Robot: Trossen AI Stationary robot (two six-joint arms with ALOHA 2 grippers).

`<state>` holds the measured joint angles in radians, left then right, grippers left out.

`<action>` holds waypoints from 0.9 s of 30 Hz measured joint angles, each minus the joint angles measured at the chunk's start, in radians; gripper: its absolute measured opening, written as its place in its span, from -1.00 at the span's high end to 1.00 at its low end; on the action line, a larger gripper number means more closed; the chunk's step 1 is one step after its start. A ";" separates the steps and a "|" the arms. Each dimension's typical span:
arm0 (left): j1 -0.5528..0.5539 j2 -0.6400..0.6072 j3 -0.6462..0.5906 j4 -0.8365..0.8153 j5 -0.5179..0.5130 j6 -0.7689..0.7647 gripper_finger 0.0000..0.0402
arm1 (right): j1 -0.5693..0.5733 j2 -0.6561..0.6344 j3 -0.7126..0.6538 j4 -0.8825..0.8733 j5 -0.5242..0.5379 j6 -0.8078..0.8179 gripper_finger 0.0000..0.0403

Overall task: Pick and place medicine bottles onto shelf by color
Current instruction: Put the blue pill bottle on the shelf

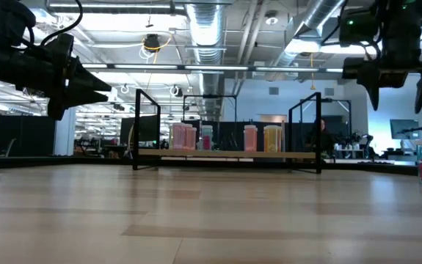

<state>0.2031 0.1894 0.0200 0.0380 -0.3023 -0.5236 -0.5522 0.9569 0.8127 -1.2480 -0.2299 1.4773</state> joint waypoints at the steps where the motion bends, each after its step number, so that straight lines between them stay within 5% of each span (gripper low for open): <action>1: 0.000 0.000 0.000 0.000 0.000 0.000 0.36 | 0.011 0.014 0.000 -0.001 -0.007 0.000 -0.52; 11: 0.000 0.000 0.000 0.000 0.000 0.000 0.36 | 0.228 0.144 0.000 0.008 -0.011 0.151 -0.52; 27: 0.000 0.000 0.000 0.000 0.000 0.000 0.36 | 0.539 0.142 -0.132 0.228 0.070 0.443 -0.52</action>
<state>0.2031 0.1898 0.0200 0.0383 -0.3019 -0.5236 -0.0135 1.0986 0.6805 -1.0197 -0.1604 1.9198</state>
